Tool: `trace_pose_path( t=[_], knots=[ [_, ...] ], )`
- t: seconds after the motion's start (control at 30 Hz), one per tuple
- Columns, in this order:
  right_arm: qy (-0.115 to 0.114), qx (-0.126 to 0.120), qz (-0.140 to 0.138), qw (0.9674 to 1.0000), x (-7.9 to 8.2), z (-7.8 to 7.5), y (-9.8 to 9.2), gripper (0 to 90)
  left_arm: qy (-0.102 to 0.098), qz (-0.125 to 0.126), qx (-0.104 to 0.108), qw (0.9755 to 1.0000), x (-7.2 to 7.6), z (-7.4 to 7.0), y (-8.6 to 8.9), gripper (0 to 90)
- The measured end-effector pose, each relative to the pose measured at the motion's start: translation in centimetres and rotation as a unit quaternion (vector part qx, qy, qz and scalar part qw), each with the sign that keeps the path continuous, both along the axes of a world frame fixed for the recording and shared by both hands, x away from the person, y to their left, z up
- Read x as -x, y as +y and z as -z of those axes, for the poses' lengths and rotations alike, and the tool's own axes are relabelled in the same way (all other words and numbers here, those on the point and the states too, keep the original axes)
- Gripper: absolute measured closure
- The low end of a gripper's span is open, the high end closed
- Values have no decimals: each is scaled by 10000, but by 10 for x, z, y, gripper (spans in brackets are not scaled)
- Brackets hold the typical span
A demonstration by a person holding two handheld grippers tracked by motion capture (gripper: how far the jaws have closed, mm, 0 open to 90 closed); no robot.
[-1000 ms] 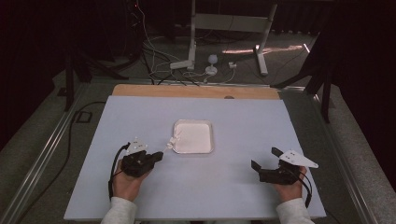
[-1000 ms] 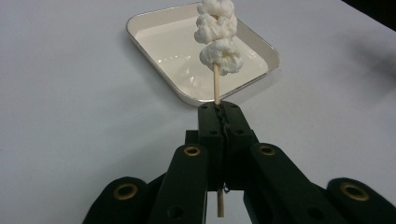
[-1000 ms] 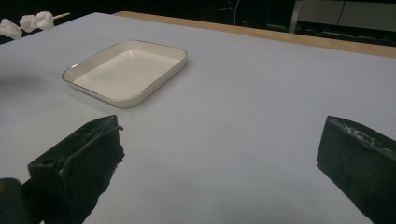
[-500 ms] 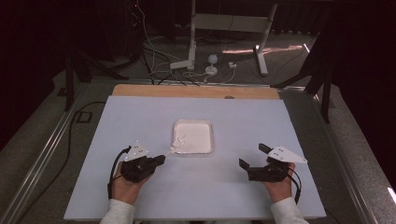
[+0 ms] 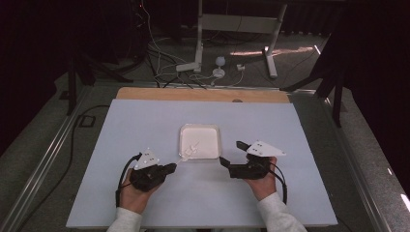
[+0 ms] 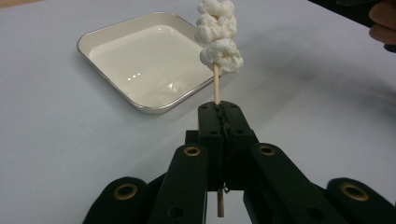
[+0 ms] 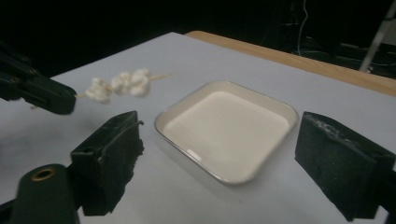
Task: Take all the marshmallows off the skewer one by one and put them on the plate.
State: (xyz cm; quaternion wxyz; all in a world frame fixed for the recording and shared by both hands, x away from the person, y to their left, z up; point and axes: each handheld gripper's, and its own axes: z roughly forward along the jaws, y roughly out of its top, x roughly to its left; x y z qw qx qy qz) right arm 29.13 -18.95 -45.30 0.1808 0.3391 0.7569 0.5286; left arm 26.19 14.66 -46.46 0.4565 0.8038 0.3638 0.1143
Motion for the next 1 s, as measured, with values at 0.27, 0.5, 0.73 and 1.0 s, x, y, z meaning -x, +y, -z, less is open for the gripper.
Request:
trace_pose_path(
  t=[0.27,0.5,0.73,1.0],
  knots=[
    [33,15,-168,9999,-6,-2,28,248,18,70,64,10000,1,-2,-3,896],
    [75,16,-278,9996,-8,1,44,388,28,124,99,9999,2,-2,-6,896],
    [126,-16,-327,9994,-9,3,54,466,33,222,154,9996,3,-3,-10,896],
    [162,12,-288,9995,-10,5,59,569,27,299,219,9993,4,-5,-12,897]
  ],
)
